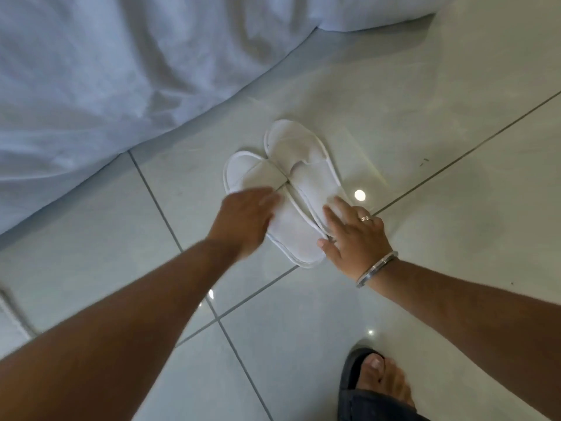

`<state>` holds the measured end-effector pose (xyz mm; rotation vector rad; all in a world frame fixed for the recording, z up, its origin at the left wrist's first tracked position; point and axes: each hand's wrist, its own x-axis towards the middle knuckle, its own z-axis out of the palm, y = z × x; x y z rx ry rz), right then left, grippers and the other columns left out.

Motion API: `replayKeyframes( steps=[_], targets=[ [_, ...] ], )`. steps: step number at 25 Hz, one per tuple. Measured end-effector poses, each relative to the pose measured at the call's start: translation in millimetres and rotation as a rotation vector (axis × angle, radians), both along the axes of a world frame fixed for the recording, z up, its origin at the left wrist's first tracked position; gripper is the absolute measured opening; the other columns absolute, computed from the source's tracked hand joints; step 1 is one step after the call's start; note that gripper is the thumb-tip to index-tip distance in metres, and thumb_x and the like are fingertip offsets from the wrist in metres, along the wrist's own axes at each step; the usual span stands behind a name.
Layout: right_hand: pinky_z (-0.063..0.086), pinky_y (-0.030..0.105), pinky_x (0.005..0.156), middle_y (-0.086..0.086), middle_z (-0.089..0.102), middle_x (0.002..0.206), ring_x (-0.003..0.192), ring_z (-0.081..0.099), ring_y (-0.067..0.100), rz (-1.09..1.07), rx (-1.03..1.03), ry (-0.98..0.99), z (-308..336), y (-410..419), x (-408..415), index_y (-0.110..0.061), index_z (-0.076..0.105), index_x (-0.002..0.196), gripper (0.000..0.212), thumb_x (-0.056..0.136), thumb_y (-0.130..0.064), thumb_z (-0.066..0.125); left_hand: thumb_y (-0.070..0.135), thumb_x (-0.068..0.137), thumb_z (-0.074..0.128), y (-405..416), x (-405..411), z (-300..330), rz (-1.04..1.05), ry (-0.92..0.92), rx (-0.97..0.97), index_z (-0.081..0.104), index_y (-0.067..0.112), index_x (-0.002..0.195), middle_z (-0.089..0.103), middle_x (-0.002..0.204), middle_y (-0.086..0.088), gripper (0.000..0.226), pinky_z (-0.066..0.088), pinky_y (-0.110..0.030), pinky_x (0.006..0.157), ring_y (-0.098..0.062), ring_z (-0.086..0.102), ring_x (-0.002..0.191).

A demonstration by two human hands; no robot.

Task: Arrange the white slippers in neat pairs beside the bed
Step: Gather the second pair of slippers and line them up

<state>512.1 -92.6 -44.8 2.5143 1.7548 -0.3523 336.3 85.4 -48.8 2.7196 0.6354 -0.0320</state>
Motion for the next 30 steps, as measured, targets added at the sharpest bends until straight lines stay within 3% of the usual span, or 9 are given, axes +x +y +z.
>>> replayKeyframes(
  steps=[2,6,11,15,20,23,25,27,30],
  targets=[
    [0.044,0.044,0.08,0.01,0.043,0.145,0.111,0.053,0.034,0.131,0.065,0.042,2,-7,-18,-0.014,0.047,0.132,0.068,0.073,-0.047,0.059,0.026,0.089,0.046,45,31,10,-0.049,-0.024,0.135,0.056,0.015,0.133,0.056,0.139,-0.013,0.047,0.045,-0.047,0.101,-0.034,0.054,0.124],
    [0.044,0.041,0.081,0.006,0.048,0.138,0.103,0.054,0.031,0.267,0.019,0.066,-2,-11,-54,-0.011,0.038,0.137,0.075,0.079,-0.055,0.053,0.043,0.101,0.03,96,110,24,-0.211,0.308,0.116,0.033,0.028,0.148,0.025,0.16,-0.003,0.05,0.014,-0.049,0.119,-0.026,0.02,0.147],
    [0.037,0.041,0.08,0.005,0.05,0.137,0.105,0.055,0.032,0.122,-0.061,-0.049,-10,-10,-39,-0.011,0.042,0.134,0.079,0.08,-0.068,0.032,0.051,0.098,0.016,94,110,27,-0.18,0.379,0.097,0.054,0.031,0.118,0.062,0.118,-0.002,0.048,-0.001,-0.057,0.117,-0.025,0.045,0.129],
    [0.038,0.043,0.081,0.004,0.043,0.143,0.108,0.054,0.032,0.021,-0.112,-0.119,-7,20,0,-0.013,0.036,0.136,0.077,0.08,-0.066,0.03,0.052,0.096,0.017,107,39,28,-0.231,0.399,0.159,0.049,0.031,0.131,0.058,0.133,0.003,0.052,-0.005,-0.056,0.118,-0.022,0.036,0.138],
    [0.03,0.048,0.098,0.004,0.006,0.16,0.135,0.028,0.032,-0.076,-0.226,-0.129,-15,55,59,-0.015,0.009,0.147,0.075,0.088,-0.061,0.022,0.058,0.092,0.011,83,-5,19,-0.268,0.445,0.188,0.038,0.029,0.144,0.047,0.147,0.004,0.066,0.004,-0.056,0.118,-0.024,0.036,0.139],
    [0.018,0.051,0.111,0.01,-0.005,0.159,0.143,0.008,0.033,-0.146,-0.25,-0.116,-14,63,68,-0.015,0.0,0.149,0.074,0.091,-0.055,0.025,0.055,0.094,0.016,69,-9,23,-0.239,0.343,0.207,0.06,0.026,0.124,0.065,0.12,-0.003,0.061,0.029,-0.051,0.106,-0.03,0.059,0.109],
    [0.021,0.05,0.108,0.014,0.005,0.159,0.14,0.016,0.036,-0.169,-0.137,-0.095,-10,61,51,-0.015,0.009,0.148,0.074,0.09,-0.054,0.032,0.045,0.091,0.027,69,1,25,-0.21,0.208,0.215,0.066,0.023,0.111,0.067,0.104,-0.007,0.049,0.041,-0.046,0.088,-0.035,0.062,0.092],
    [0.033,0.048,0.096,0.013,0.027,0.153,0.128,0.036,0.038,-0.173,-0.047,-0.018,-6,52,25,-0.017,0.025,0.144,0.073,0.085,-0.058,0.038,0.033,0.091,0.043,73,21,24,-0.142,0.109,0.178,0.061,0.021,0.115,0.062,0.117,-0.009,0.033,0.045,-0.047,0.087,-0.037,0.059,0.103],
    [0.036,0.045,0.089,0.005,0.035,0.146,0.118,0.044,0.036,-0.142,-0.111,0.003,-5,49,15,-0.021,0.029,0.14,0.077,0.079,-0.066,0.042,0.037,0.095,0.05,77,47,9,-0.056,0.197,0.089,0.04,0.021,0.142,0.033,0.156,-0.008,0.051,0.03,-0.049,0.111,-0.032,0.032,0.141]
  ],
)
